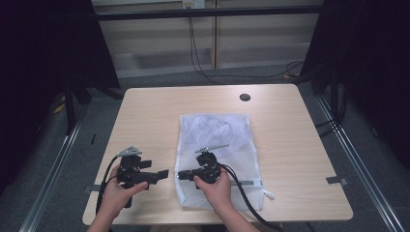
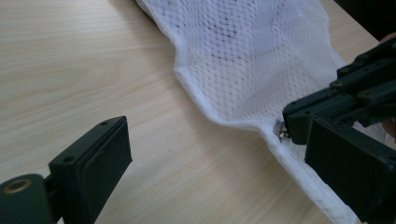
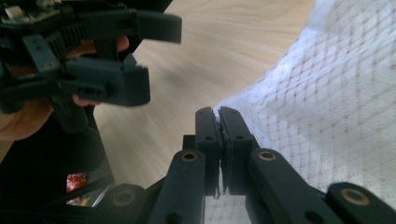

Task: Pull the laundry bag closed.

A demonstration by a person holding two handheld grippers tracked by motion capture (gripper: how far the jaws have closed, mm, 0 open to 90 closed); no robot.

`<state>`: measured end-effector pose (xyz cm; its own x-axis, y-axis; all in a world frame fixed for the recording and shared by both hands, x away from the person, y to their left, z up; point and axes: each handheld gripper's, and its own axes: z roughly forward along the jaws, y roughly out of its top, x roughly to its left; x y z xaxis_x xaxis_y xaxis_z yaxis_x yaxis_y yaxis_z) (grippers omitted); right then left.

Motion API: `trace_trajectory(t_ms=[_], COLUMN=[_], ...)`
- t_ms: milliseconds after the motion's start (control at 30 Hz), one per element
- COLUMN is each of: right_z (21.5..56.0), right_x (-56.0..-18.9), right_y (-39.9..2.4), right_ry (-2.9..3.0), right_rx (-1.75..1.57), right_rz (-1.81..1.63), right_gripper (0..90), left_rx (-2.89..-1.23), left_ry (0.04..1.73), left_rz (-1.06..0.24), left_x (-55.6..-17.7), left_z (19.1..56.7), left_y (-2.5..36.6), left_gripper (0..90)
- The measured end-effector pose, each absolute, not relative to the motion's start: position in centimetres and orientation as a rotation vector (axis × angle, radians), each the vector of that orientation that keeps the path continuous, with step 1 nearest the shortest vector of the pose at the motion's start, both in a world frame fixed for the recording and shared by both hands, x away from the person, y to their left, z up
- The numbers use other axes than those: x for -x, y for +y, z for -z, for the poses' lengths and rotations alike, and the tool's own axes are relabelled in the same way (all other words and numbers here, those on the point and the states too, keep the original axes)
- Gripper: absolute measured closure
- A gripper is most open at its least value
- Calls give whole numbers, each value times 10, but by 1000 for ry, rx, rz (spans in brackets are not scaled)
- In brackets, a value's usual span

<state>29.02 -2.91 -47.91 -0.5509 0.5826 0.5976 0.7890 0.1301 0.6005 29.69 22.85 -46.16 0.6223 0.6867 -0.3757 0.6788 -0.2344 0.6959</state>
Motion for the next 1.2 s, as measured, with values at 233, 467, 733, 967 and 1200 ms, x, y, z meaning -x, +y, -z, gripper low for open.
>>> trace_trajectory(t_ms=[233, 467, 733, 967, 1200], right_z=[475, 471, 469, 466, 465], right_x=[-290, -290, -289, -289, -288], right_y=[-33, -37, -39, -42, -42], right_ry=[-2164, -2155, -2137, -2130, -2130], right_rx=[1362, 1361, 1363, 1358, 1354], right_rz=[1413, 1428, 1442, 1450, 1468], right_gripper=[874, 874, 875, 875, 875], left_rx=[-1966, -1959, -1942, -1959, -1982], left_ry=[1057, 1045, 1013, 985, 980], left_rz=[70, 109, 158, 193, 207], left_x=[-297, -296, -294, -294, -292], left_z=[467, 469, 470, 471, 472], left_y=[222, 215, 208, 201, 196], left_gripper=[62, 60, 38, 47, 177])
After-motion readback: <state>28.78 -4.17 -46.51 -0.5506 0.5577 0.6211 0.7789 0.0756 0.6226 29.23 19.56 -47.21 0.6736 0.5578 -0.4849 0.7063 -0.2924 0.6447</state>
